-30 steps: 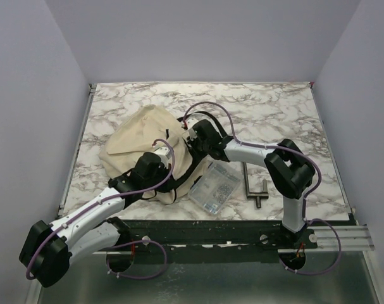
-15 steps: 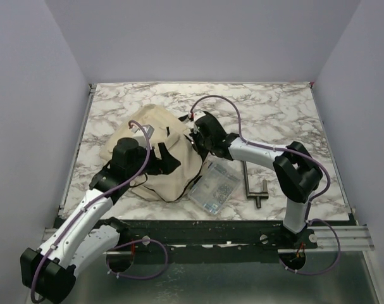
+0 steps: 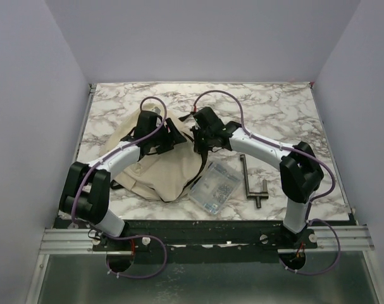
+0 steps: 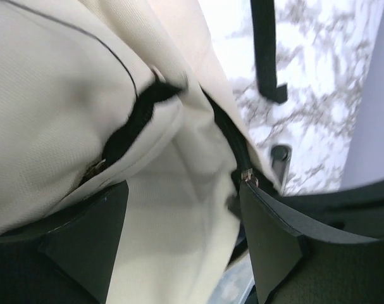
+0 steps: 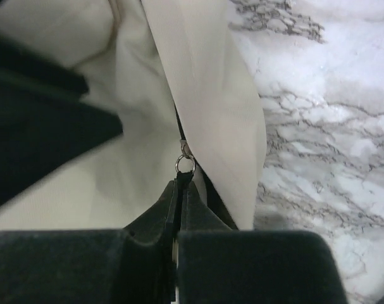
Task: Pack the student bag
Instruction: Zip the student bag at the center of the board.
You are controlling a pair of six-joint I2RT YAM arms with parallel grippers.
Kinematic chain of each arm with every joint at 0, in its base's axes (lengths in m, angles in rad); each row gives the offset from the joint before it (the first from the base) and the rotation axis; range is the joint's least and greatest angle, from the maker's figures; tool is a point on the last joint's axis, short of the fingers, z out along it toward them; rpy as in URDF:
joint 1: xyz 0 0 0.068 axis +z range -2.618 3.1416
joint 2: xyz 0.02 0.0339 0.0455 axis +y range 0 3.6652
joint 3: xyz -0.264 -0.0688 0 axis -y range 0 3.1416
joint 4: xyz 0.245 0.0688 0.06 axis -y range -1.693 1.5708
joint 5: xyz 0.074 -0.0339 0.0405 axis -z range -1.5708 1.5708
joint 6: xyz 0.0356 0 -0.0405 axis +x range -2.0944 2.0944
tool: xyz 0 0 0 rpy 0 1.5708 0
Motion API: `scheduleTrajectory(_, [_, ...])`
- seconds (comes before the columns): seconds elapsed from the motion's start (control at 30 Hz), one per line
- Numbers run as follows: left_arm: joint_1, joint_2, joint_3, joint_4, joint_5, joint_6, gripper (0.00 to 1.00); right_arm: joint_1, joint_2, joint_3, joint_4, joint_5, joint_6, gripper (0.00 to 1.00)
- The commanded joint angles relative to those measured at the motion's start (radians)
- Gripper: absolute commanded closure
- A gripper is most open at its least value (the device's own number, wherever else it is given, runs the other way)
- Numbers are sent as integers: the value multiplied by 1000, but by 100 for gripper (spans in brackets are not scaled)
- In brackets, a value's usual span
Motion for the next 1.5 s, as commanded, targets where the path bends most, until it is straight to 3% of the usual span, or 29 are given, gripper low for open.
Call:
scheduleTrajectory(0.0, [99,82,71,65,-46,-70,26,4,-92,-45,-129,-63,27,100])
scheduleTrajectory(0.27, [182,234,186,80,-7,-53,26,2,-249,-312,-16,-254,147,100])
scheduleTrajectory(0.43, [200,219,237,80,48,-22,26,4,-308,-530,332,-549,334,100])
scheduleTrajectory(0.5, [198,181,238,80,119,-20,26,3,-307,-527,374,-557,356,100])
scheduleTrajectory(0.63, [187,18,170,64,246,1,24,3,-311,-471,319,-533,345,100])
scheduleTrajectory(0.8, [114,-267,39,-119,259,104,27,-4,-327,-525,412,-530,489,100])
scheduleTrajectory(0.97, [11,-596,-229,-90,253,35,30,-4,-404,-736,761,-506,831,97])
scheduleTrajectory(1.07, [-129,-731,-362,-8,167,-41,35,-5,-431,-833,927,-464,977,95])
scheduleTrajectory(1.13, [-167,-771,-422,14,101,-101,36,-5,-431,-834,918,-466,956,95])
scheduleTrajectory(1.23, [-165,-754,-447,31,77,-231,48,-5,-423,-835,894,-513,883,94])
scheduleTrajectory(1.33, [-165,-671,-432,67,143,-294,50,-3,-417,-868,963,-559,845,82])
scheduleTrajectory(1.47, [-167,-589,-444,79,143,-385,49,-3,-418,-867,935,-587,777,82])
